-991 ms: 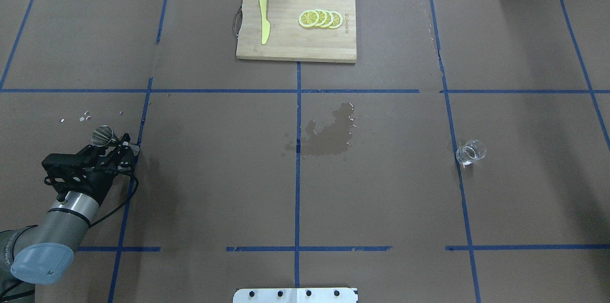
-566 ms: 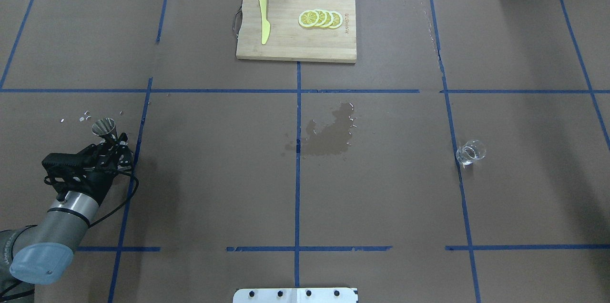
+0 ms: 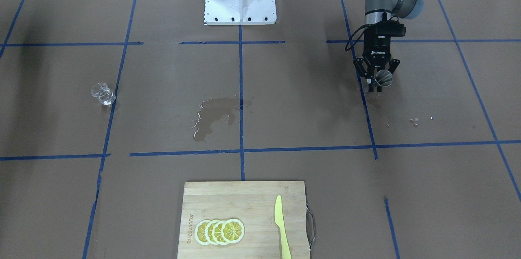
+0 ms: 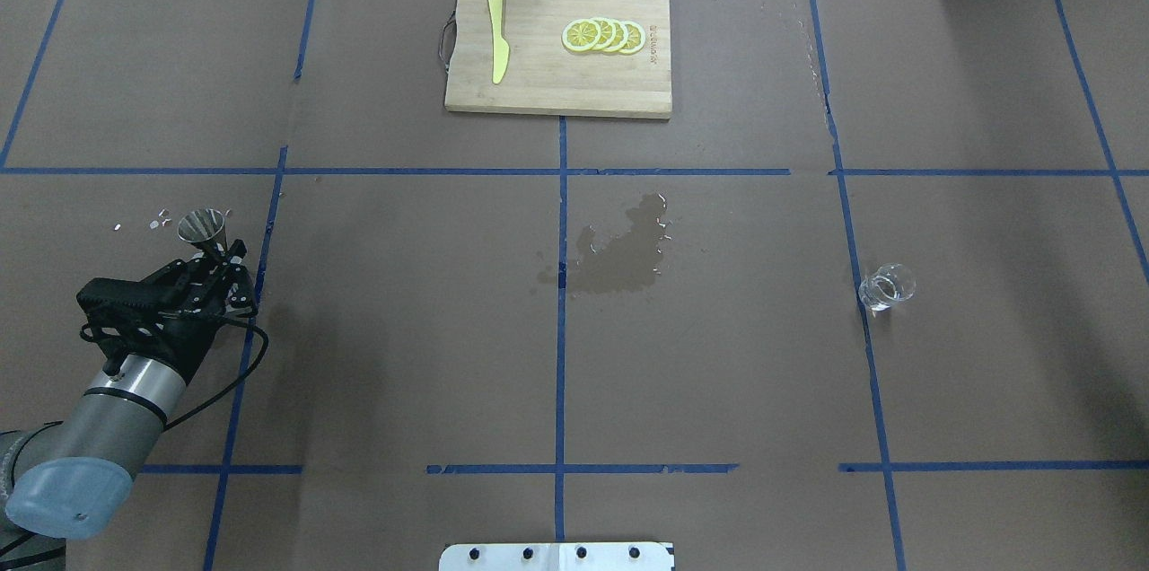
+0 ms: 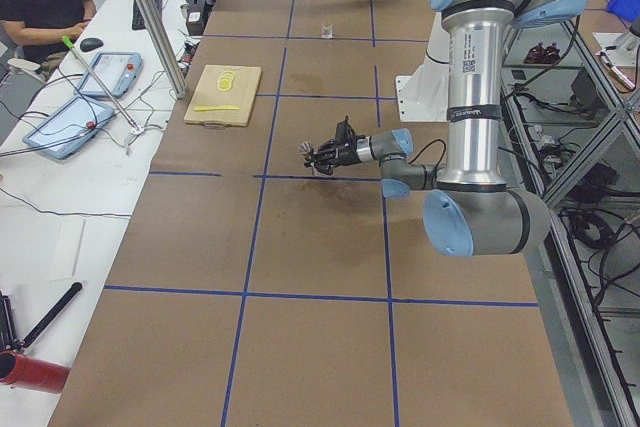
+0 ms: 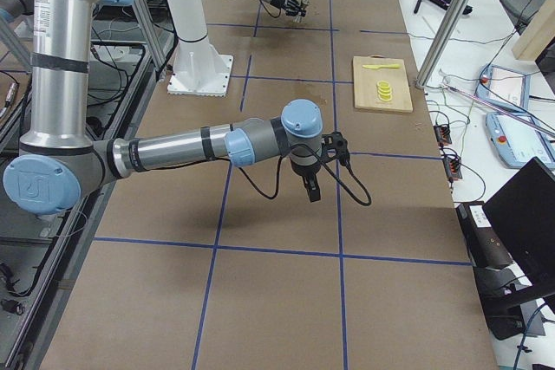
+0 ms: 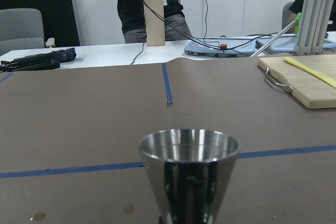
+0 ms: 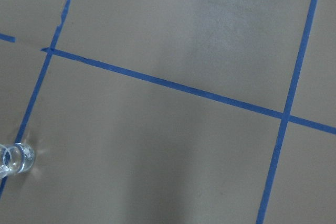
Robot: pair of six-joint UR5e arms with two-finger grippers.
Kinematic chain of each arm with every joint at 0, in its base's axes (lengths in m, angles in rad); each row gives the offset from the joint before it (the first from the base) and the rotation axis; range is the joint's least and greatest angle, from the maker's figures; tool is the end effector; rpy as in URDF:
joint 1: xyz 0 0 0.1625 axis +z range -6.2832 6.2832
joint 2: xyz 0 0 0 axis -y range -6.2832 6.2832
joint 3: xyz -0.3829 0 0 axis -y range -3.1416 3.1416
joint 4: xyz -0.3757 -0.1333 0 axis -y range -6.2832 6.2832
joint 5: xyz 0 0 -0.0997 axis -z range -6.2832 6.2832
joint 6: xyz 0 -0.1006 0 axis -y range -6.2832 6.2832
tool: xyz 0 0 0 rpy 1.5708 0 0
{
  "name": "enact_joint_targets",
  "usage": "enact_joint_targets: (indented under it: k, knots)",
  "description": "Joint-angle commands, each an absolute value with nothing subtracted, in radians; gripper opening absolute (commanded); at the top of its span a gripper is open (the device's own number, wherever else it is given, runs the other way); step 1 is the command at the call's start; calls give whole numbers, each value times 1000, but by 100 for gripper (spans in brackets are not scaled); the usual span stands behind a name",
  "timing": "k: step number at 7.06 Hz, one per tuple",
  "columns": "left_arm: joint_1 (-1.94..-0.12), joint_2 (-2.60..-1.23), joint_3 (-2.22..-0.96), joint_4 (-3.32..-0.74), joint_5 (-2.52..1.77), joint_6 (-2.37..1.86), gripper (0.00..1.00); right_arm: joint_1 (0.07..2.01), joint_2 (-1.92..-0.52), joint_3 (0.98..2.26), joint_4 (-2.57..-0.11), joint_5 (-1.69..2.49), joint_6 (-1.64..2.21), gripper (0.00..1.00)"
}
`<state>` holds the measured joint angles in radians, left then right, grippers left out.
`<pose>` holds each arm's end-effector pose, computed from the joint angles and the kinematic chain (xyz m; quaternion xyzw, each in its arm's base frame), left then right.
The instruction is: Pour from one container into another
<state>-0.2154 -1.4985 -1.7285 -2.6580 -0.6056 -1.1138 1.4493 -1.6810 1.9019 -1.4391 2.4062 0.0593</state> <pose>0.3818 -0.3047 0.4427 0.5266 0.3351 -0.1660 0.7634 0.0048 -0.4452 0.4897 0.1236 -0.4122 -0.0991 0.8972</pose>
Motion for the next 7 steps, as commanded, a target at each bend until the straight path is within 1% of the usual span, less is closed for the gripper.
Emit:
enact_joint_targets:
  k: [1, 2, 3, 4, 5, 6, 7]
  knots:
    - [-210, -1523, -1720, -2727, -597, -1066, 0, 1442, -1652, 1922, -1437, 2407, 86, 100]
    - [-210, -1604, -1715, -2732, -597, -989, 0, 1430, -1645, 1928, -1387, 2410, 121, 100]
    - [-209, -1690, -1672, -2732, -585, -974, 0, 1395, -1655, 1928, -1244, 2411, 276, 100]
    - [-201, -1728, -1646, -2731, -575, -973, 0, 1343, -1672, 1922, -1056, 2399, 446, 100]
    - [-196, -1808, -1597, -2730, -575, -973, 0, 1310, -1687, 1922, -938, 2364, 565, 100]
    - [-196, -1850, -1577, -2727, -581, -966, 0, 1281, -1703, 1924, -873, 2361, 584, 100]
    - [-190, -1862, -1585, -2735, -590, -944, 0, 1272, -1715, 1925, -836, 2361, 603, 100]
